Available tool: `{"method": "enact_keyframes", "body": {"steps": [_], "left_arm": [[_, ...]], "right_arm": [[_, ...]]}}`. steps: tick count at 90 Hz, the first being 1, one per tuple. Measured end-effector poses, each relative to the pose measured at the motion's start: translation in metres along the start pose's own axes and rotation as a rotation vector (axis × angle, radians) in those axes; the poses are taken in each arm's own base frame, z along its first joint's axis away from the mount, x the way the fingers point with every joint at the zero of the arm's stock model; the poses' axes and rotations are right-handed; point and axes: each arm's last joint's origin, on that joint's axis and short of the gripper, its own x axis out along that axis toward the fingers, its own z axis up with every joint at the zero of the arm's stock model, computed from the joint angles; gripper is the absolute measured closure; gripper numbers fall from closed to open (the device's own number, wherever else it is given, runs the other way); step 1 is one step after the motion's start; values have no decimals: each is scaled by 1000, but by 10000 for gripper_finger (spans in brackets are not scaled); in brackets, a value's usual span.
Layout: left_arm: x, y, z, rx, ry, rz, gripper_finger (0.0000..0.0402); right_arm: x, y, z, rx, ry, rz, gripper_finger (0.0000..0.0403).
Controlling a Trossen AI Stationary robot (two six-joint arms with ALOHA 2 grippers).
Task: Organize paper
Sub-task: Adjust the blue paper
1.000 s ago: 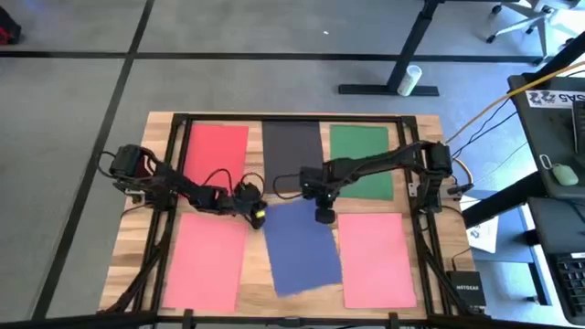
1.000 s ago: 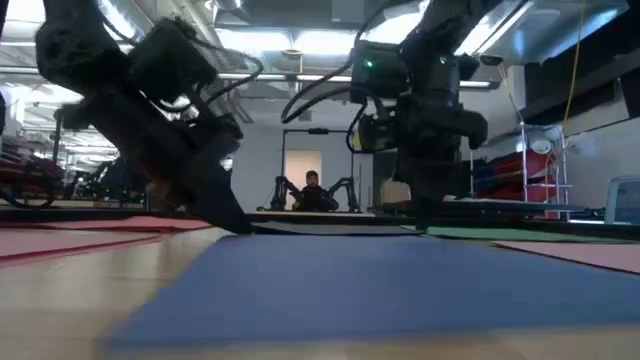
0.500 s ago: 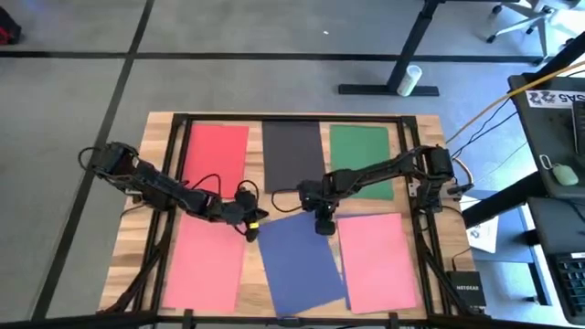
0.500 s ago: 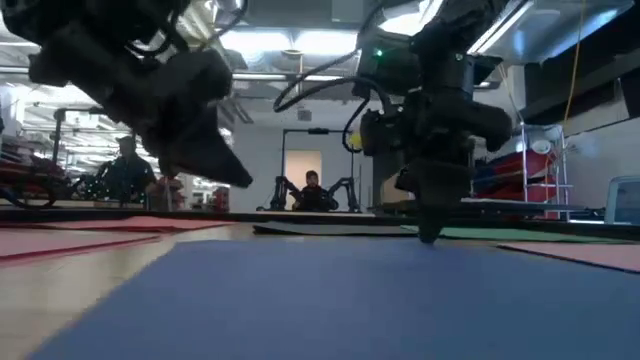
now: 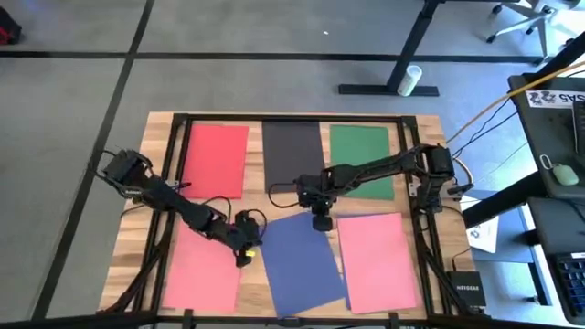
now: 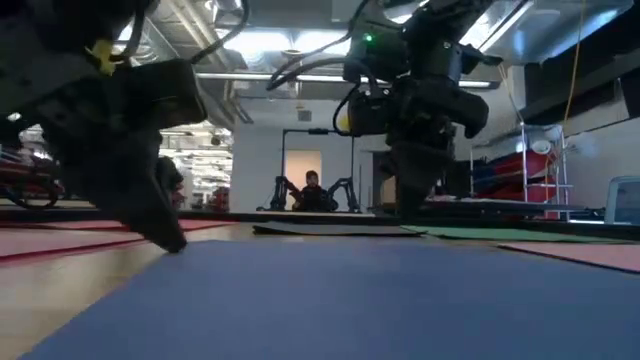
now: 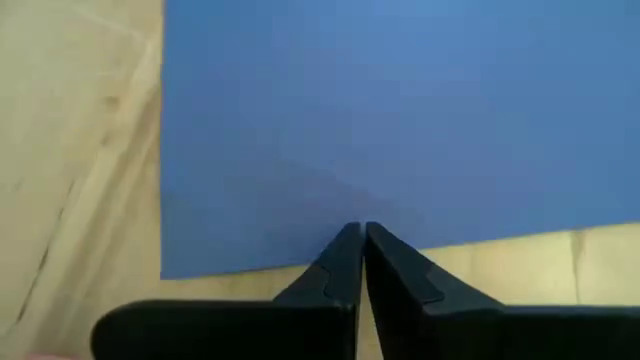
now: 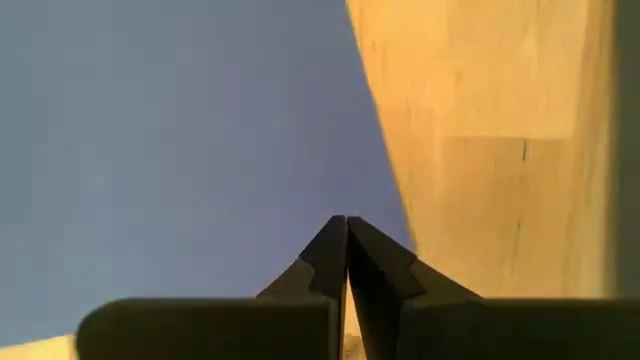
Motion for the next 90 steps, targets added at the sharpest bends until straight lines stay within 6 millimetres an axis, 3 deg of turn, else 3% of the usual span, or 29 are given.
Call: {"method": "enact_keyframes", "body": {"steps": [24, 54, 90], "left_arm": [[4, 16, 5, 24, 22, 55, 401], [-14, 16, 5, 112, 62, 70, 401], [-18, 23, 9, 118, 62, 116, 401]], "right_arm": [[0, 0, -2, 7, 18, 0, 403], [13, -1, -15, 53, 45, 48, 403], [27, 25, -19, 36, 11, 128, 403]]}}
